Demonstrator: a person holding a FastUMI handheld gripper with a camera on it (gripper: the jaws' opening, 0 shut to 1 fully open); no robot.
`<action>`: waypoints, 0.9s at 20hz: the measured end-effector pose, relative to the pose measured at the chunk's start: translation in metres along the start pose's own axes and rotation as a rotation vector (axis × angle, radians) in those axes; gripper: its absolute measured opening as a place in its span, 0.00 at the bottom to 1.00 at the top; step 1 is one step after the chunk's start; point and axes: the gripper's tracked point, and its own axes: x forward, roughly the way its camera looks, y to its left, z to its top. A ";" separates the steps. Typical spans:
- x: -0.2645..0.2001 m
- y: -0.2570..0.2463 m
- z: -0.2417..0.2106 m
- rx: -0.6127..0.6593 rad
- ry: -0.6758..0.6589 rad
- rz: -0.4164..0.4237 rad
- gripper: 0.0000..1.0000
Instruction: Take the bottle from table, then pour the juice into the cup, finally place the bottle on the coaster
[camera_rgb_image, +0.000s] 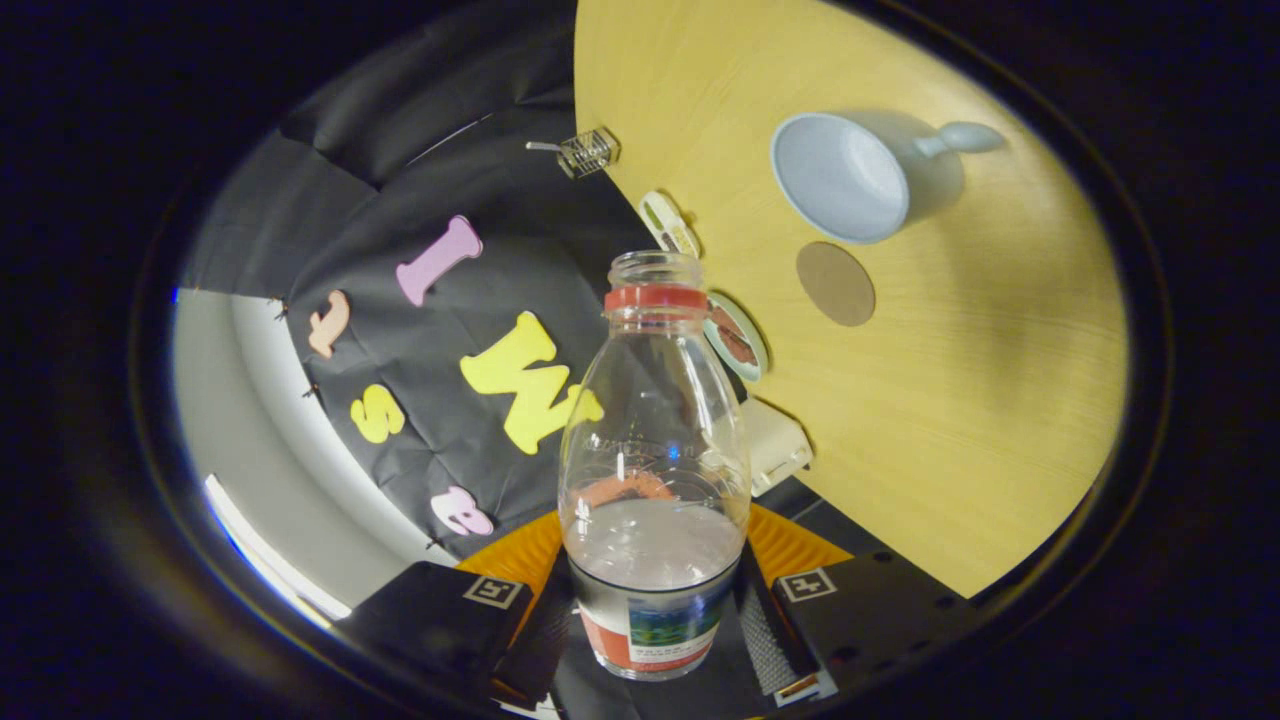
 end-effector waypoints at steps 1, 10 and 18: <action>-0.002 0.003 -0.001 -0.039 -0.010 0.000 0.78; -0.013 0.005 0.017 -0.469 -0.143 -0.023 0.78; -0.005 0.002 0.032 -1.037 -0.196 -0.098 0.78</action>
